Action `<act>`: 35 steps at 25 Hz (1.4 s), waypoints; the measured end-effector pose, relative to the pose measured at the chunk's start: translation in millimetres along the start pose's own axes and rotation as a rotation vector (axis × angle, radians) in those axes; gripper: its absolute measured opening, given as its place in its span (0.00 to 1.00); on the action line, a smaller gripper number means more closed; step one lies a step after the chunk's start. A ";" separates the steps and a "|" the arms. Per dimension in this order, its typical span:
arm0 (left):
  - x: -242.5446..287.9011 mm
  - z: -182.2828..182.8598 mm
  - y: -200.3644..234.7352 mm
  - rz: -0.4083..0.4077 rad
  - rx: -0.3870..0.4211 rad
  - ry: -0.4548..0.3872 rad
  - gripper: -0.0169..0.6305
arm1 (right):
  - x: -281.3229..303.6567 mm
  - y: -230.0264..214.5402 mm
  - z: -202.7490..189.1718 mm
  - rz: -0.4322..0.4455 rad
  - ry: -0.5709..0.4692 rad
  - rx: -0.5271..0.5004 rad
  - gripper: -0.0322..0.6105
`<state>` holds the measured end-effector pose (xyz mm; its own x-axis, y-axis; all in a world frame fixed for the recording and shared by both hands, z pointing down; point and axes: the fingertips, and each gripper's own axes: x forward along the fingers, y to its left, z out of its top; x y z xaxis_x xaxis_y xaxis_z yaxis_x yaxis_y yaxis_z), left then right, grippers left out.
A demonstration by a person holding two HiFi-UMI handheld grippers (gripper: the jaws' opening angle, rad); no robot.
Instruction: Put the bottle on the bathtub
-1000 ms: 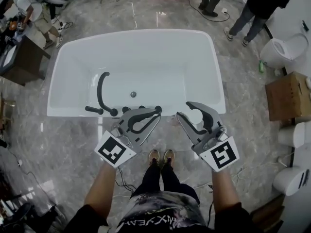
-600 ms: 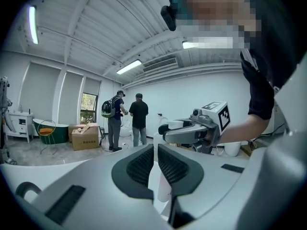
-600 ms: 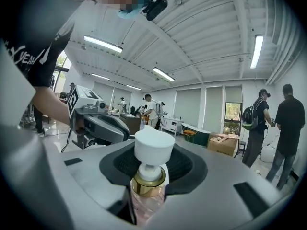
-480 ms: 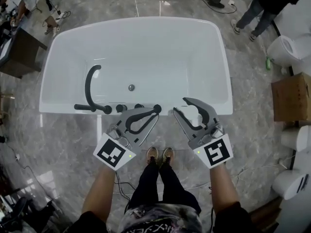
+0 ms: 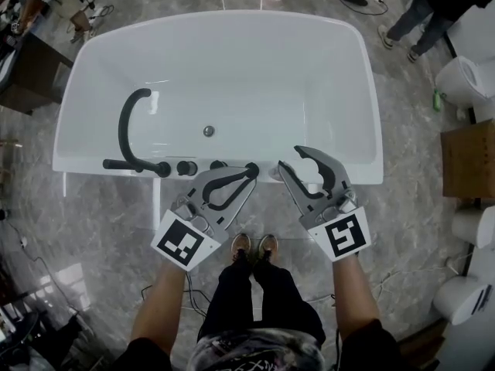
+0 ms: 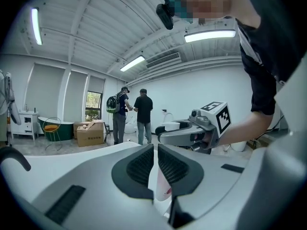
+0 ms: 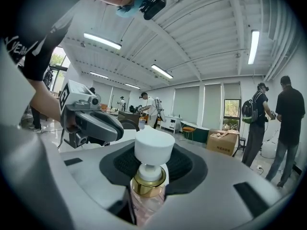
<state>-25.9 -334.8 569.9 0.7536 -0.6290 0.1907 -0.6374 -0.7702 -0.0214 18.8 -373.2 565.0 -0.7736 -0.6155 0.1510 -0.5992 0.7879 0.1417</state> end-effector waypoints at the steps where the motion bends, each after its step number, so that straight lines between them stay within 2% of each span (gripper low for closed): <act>1: 1.6 -6.0 -0.3 0.003 0.004 0.002 0.09 | 0.9 0.0 -6.1 -0.002 -0.003 0.000 0.27; 10: 5.4 -40.9 3.4 0.053 0.013 -0.020 0.09 | 11.1 0.9 -56.7 -0.032 -0.009 -0.006 0.27; 16: 7.0 -61.0 6.4 0.053 0.016 -0.014 0.09 | 22.2 10.6 -79.4 -0.031 -0.007 -0.018 0.27; 35: 12.0 -66.7 8.3 0.037 0.006 -0.022 0.09 | 25.3 11.2 -86.9 -0.054 -0.036 0.013 0.28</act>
<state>-32.9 -341.6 637.5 0.7332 -0.6589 0.1683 -0.6637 -0.7472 -0.0344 10.4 -381.6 655.5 -0.7470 -0.6560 0.1080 -0.6427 0.7541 0.1356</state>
